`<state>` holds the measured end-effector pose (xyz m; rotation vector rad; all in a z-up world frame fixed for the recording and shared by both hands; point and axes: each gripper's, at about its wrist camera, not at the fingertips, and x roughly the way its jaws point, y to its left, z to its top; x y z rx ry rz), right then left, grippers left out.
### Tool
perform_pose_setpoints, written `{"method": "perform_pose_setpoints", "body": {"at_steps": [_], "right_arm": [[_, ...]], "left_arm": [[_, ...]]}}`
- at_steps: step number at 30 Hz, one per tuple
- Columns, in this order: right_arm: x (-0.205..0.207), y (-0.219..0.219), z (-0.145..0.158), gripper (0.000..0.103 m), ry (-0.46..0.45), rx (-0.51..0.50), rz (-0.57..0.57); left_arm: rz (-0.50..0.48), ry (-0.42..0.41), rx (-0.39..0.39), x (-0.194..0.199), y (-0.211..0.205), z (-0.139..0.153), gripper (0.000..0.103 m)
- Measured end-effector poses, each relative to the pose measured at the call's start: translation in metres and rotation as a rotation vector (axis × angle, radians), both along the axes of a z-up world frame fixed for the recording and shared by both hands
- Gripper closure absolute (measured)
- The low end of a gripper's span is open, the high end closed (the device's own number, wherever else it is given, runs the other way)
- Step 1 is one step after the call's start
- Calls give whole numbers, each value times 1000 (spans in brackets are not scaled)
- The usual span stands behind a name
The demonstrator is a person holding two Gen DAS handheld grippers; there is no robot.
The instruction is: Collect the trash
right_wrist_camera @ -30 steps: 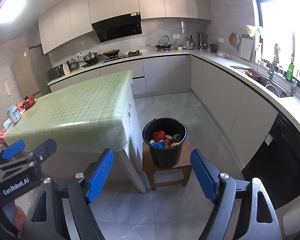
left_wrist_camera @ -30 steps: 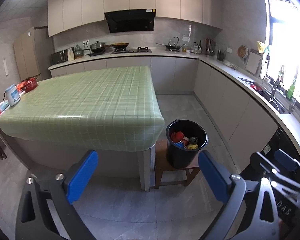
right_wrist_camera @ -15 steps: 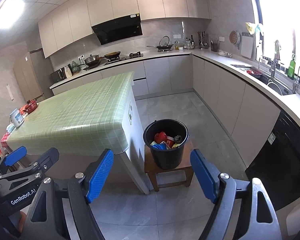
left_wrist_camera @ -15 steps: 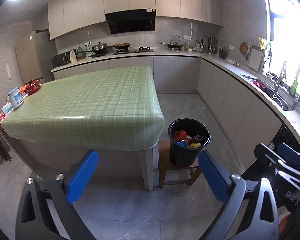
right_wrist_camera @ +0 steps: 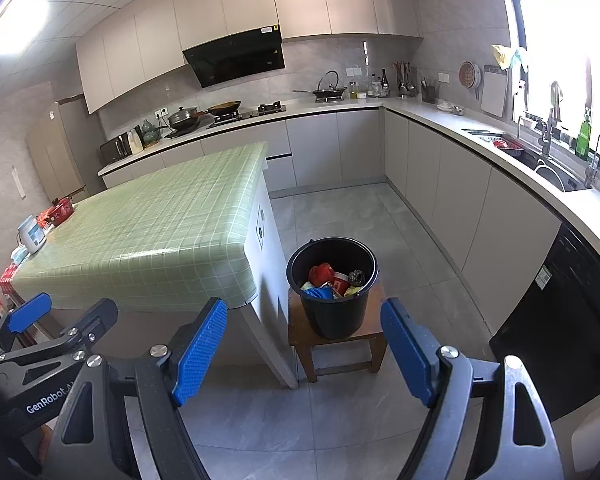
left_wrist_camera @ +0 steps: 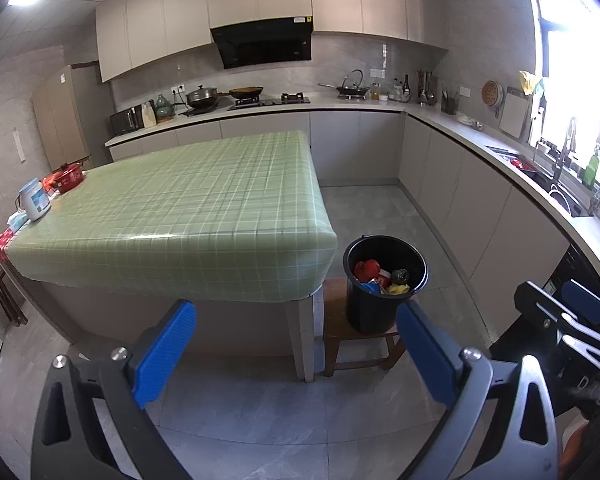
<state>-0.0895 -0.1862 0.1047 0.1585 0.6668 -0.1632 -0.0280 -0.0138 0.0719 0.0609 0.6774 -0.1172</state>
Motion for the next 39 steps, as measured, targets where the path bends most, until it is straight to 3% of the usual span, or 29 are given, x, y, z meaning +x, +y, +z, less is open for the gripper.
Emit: {"method": "perform_pose_setpoints", "body": {"at_steps": [39], "right_arm": [[6,5,-4,22,17,2,28]], "left_arm": [[24,10,20,5,13,-2,2]]}}
